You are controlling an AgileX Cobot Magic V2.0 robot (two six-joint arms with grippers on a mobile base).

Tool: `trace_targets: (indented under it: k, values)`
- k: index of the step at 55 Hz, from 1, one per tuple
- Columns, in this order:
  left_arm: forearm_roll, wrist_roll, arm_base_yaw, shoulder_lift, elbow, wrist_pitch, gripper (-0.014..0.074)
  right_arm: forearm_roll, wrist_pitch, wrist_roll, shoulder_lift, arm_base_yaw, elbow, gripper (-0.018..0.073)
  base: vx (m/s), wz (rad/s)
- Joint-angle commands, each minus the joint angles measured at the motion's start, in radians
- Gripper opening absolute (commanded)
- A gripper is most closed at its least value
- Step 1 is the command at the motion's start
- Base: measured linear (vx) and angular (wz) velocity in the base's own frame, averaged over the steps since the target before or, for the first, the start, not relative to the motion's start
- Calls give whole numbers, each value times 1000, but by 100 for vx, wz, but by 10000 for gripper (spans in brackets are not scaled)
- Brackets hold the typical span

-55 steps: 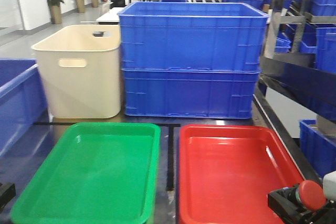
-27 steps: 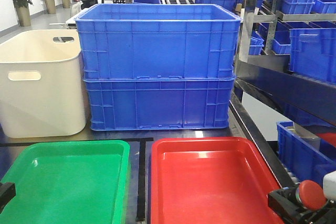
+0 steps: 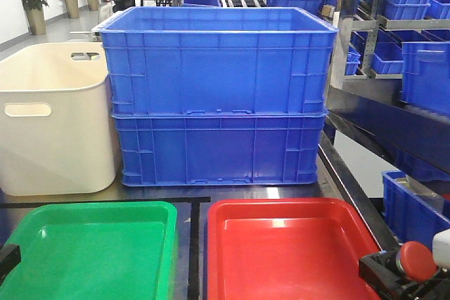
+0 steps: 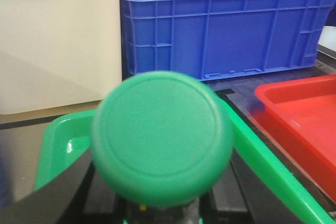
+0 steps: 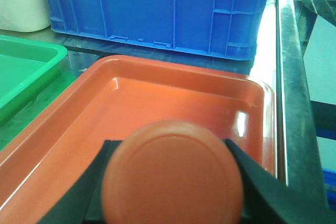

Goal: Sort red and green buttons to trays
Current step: 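Move left gripper over green tray and right gripper over red tray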

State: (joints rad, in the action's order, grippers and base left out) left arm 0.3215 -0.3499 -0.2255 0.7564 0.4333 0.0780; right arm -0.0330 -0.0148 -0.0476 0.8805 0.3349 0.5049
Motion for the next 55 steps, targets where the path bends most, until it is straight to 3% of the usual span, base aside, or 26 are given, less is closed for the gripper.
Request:
trace_targets:
  k: [1, 55]
  values:
    - [-7, -7, -7, -5, 36, 90, -3, 0, 87, -1, -12, 2, 36, -9, 6, 6]
    - [-7, -7, -7, -5, 36, 97, -3, 0, 93, -1, -12, 2, 36, -9, 1, 1]
